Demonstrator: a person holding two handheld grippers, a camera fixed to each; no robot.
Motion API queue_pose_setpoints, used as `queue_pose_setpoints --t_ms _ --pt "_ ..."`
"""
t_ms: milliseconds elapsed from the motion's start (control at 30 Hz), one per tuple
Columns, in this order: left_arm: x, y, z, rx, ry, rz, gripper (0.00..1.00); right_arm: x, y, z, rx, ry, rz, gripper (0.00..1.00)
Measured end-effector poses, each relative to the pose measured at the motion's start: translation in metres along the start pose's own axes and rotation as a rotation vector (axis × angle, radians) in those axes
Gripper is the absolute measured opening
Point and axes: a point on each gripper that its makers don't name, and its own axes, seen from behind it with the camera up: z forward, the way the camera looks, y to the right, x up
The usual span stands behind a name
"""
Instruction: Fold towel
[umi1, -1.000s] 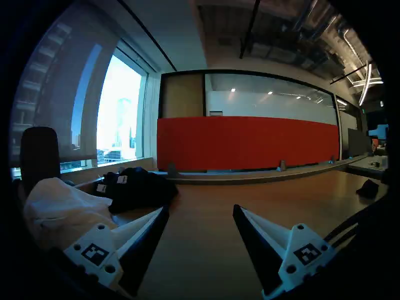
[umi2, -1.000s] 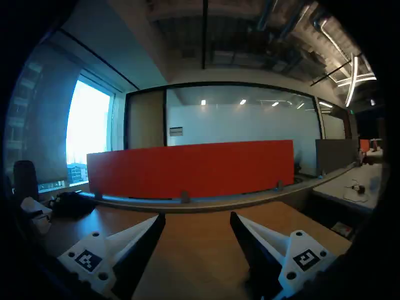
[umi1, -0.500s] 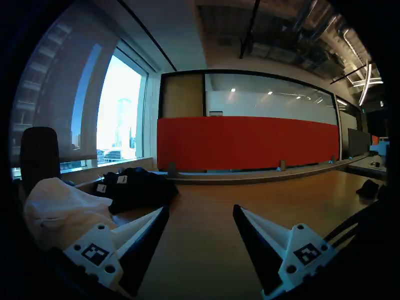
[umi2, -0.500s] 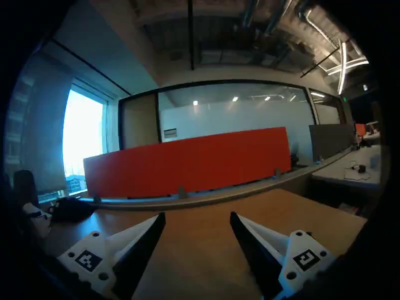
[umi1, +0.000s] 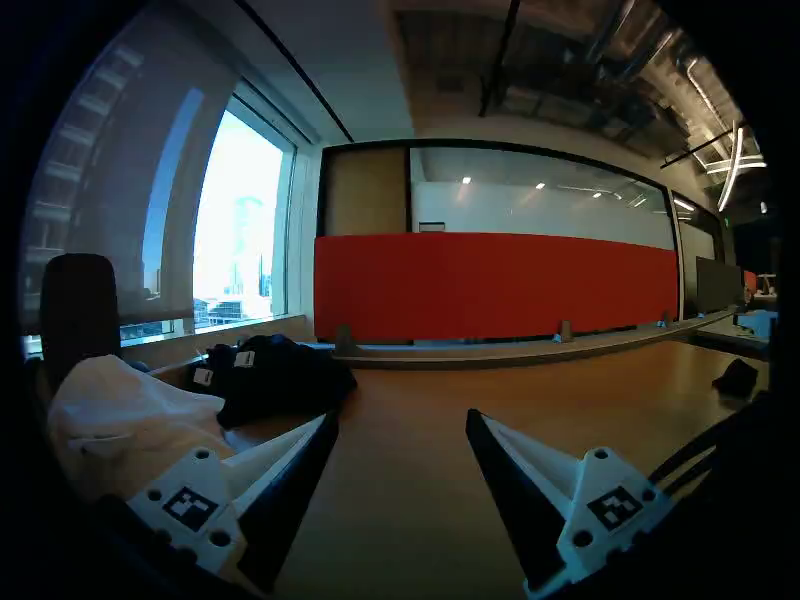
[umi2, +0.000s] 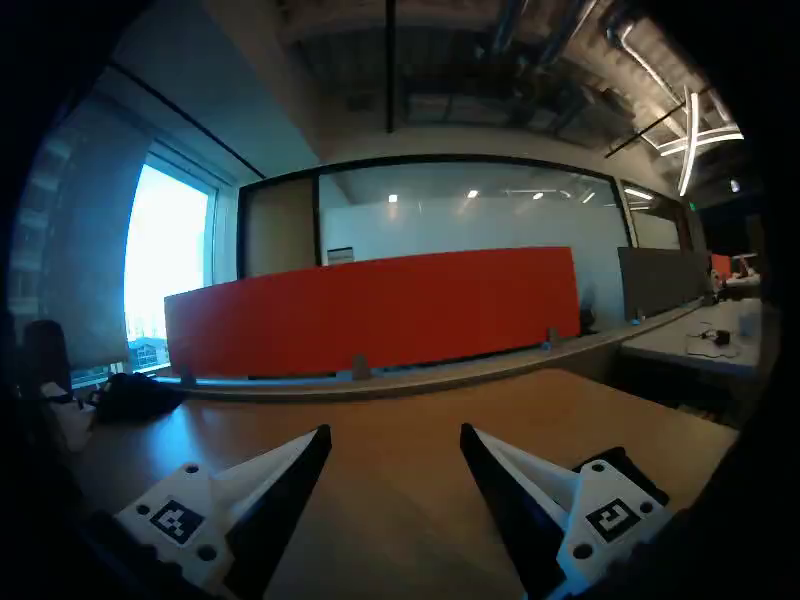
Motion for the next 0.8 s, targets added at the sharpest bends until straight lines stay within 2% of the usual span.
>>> queue_pose_setpoints --t_ms 800 --pt "0.000 0.000 0.000 0.000 0.000 0.000 0.95 -0.023 -0.010 -0.007 0.002 -0.008 -0.065 1.00"
